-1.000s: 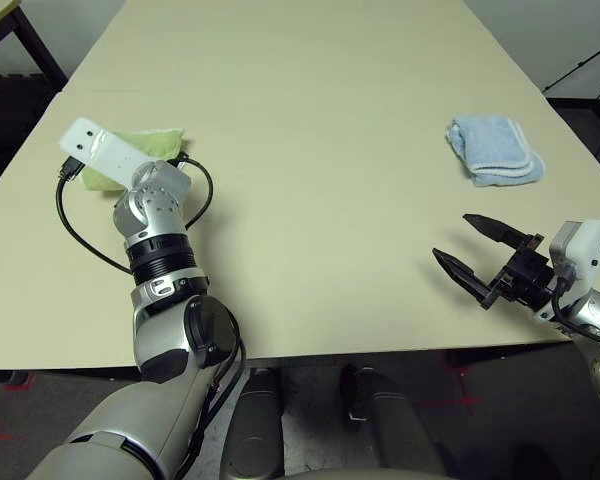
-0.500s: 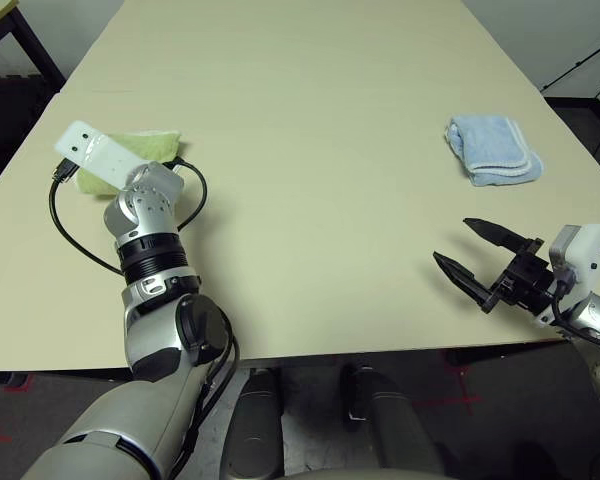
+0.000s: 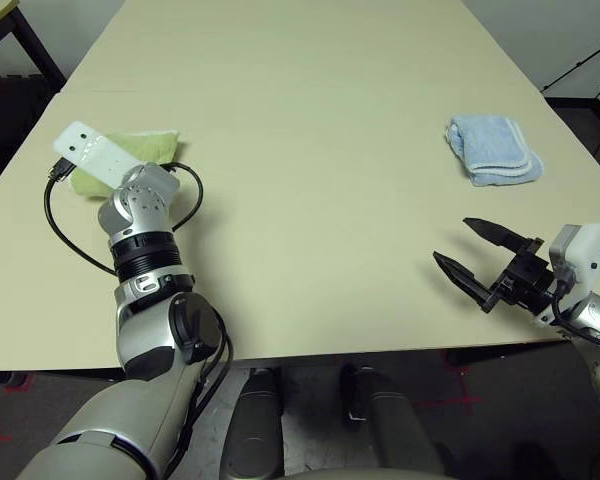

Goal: Fold the towel and set it aside.

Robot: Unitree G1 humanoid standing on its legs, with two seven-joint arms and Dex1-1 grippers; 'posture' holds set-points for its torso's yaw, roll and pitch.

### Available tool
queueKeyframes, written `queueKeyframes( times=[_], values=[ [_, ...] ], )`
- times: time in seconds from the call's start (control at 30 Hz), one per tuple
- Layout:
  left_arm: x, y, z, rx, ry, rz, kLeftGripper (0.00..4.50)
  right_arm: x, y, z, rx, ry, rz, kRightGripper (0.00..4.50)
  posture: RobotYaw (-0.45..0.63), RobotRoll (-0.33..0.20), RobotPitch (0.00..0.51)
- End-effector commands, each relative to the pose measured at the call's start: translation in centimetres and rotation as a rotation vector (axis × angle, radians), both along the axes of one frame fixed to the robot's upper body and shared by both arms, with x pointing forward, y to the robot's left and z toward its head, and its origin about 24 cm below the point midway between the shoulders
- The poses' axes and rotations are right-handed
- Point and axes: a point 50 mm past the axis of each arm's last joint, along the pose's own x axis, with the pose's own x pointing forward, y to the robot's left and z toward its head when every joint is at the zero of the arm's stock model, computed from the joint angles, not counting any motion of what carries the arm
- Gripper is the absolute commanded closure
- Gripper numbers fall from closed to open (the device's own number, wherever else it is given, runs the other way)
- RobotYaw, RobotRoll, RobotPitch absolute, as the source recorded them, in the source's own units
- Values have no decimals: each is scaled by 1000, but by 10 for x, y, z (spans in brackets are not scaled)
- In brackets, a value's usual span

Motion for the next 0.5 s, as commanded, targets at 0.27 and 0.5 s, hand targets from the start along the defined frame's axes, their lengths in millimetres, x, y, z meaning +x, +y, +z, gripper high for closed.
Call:
queueKeyframes(
  times=[0.27,0.5],
  values=[
    [-8,-10,16,-29,-13,-22,25,2,-2,-1,5,15,15,0,77,0,195],
    [-28,-27,33,-54,2,-88,25,7,-2,0,7,15,32,0,98,0,192]
  ],
)
